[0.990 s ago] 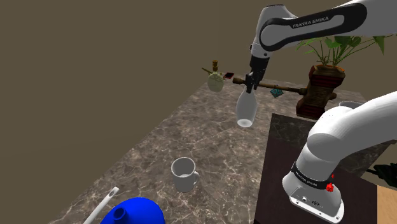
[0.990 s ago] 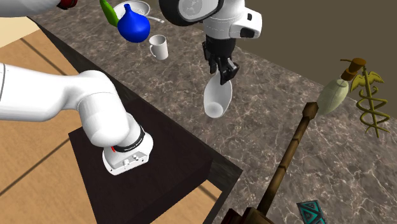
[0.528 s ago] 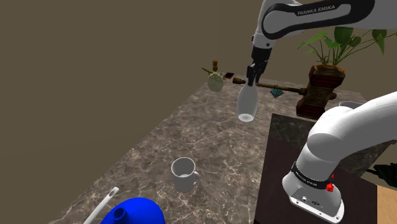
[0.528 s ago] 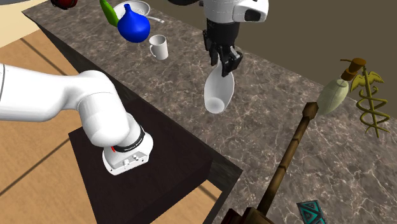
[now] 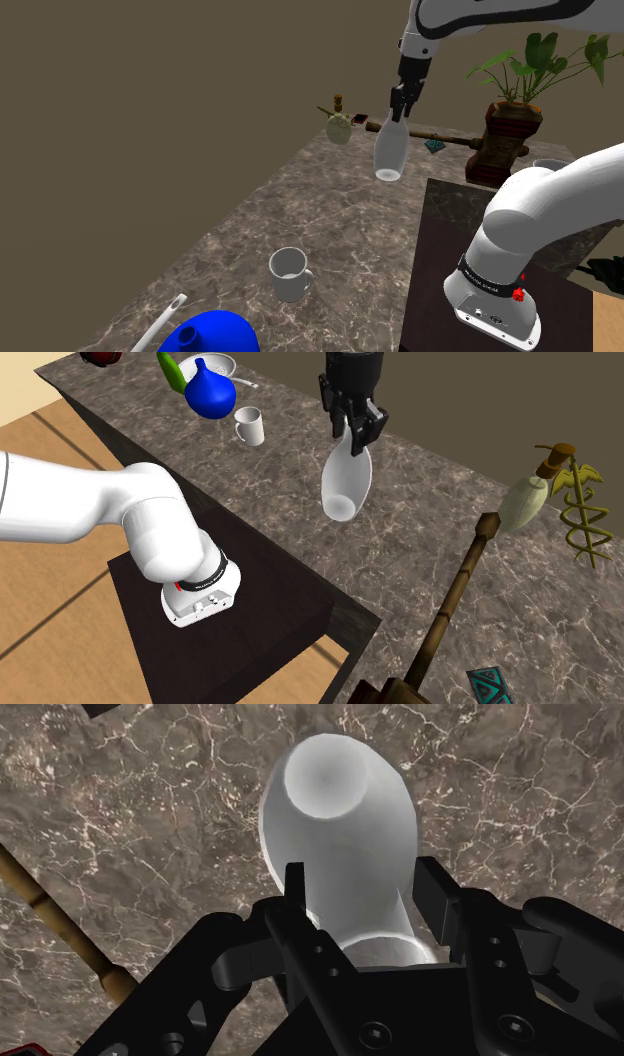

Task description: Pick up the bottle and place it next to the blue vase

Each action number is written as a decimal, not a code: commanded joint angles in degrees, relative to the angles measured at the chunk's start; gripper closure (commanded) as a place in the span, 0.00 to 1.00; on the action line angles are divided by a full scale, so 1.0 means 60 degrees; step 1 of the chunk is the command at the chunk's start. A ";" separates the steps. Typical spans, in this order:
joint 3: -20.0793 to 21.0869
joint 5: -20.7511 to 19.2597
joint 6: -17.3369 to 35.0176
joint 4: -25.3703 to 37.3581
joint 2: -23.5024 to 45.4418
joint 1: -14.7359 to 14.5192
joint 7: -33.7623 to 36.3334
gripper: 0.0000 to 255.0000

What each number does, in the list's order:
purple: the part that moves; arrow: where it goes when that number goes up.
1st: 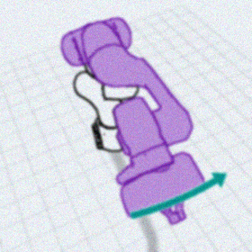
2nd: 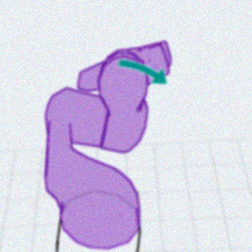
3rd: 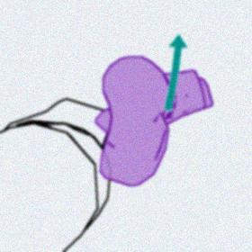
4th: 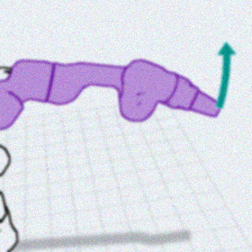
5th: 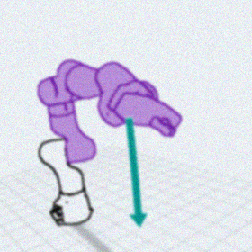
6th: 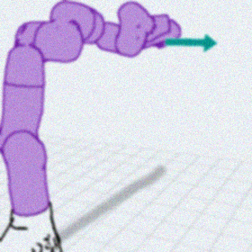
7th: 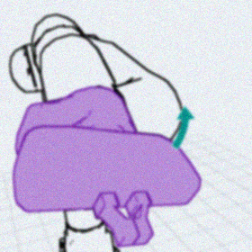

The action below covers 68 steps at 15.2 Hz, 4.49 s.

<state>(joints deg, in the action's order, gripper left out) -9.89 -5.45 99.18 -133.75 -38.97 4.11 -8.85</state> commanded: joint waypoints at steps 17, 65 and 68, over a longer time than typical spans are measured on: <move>0.0117 0.0159 -0.2163 0.2823 0.0663 -0.0103 -0.0053 1.00; 0.4926 0.2592 -0.5726 0.7015 0.1053 -0.0928 0.5762 1.00; 0.5635 0.2850 -0.5738 0.7386 0.1293 -0.0945 0.6580 1.00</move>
<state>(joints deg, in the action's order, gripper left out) 22.43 11.09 64.95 -90.36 -31.66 -1.51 28.77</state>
